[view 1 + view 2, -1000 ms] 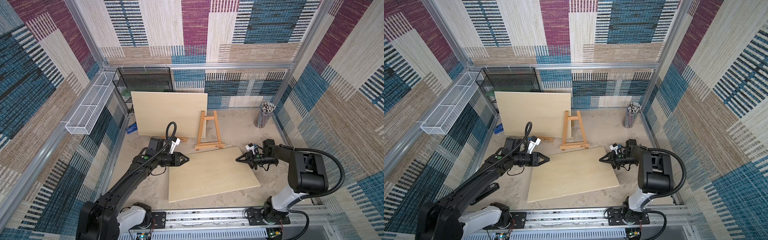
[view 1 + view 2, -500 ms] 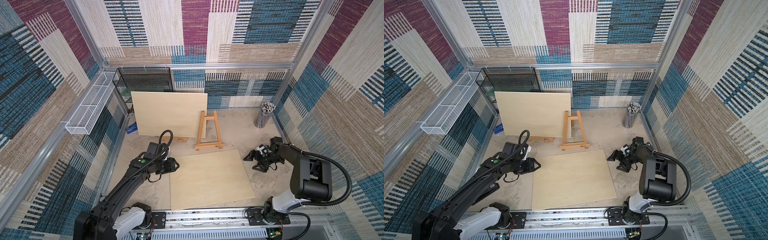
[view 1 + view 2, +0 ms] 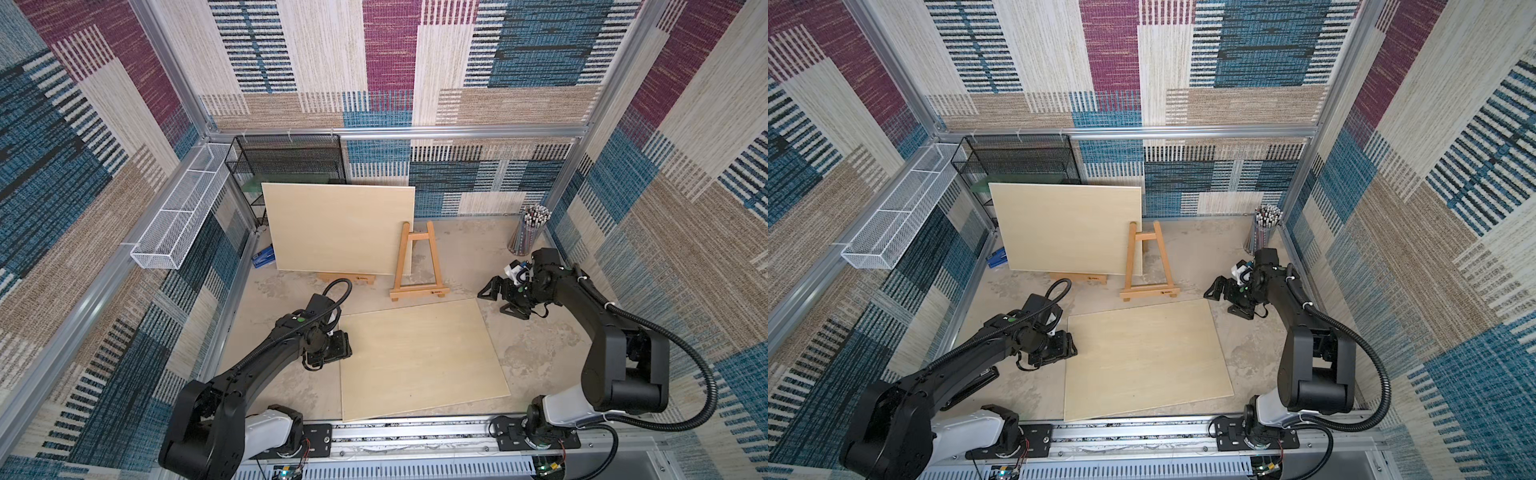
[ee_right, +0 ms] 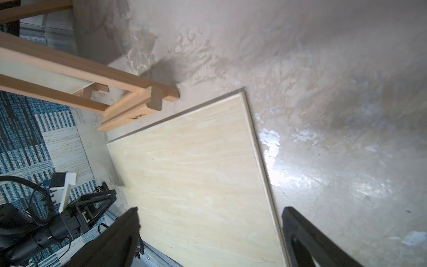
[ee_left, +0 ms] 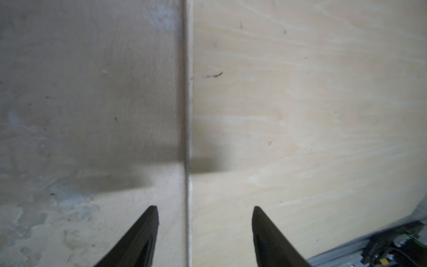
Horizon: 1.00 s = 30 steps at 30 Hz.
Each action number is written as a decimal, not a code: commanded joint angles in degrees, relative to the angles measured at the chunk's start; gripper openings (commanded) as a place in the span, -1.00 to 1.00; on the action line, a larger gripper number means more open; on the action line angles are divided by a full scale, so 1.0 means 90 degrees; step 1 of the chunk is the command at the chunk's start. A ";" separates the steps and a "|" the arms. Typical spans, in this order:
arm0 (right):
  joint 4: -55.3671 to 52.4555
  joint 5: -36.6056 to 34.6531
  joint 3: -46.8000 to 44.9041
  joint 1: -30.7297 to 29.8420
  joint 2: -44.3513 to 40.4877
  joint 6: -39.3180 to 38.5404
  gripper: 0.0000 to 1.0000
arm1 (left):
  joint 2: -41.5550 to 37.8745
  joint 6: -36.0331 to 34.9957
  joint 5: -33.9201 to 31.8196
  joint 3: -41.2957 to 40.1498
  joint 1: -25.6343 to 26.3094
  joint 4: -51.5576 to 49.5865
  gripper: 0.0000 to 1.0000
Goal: Disassemble the easel
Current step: Place the drawing board at the center of the board, then move the drawing board to the corner of the board.
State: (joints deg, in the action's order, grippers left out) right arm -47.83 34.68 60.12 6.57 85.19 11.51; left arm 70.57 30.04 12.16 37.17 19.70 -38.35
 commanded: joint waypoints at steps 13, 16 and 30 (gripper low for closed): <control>0.0158 0.0041 0.0227 -0.0169 -0.0321 0.0162 0.90 | 0.1037 0.0527 0.0096 -0.0047 0.1158 0.1936 0.17; 0.0154 0.0063 0.0213 -0.0183 -0.0238 0.0101 0.90 | 0.1443 0.0517 0.0328 0.0269 0.1331 0.2098 0.15; 0.0145 -0.0072 0.0366 -0.0221 0.0092 0.0076 0.90 | 0.2955 0.0558 0.1753 0.1636 0.2727 0.2166 0.10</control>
State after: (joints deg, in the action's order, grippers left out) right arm -47.40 34.33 62.98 4.82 85.62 12.53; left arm 95.26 35.33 22.72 50.65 43.31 -18.57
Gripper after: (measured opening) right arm 0.951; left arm 0.554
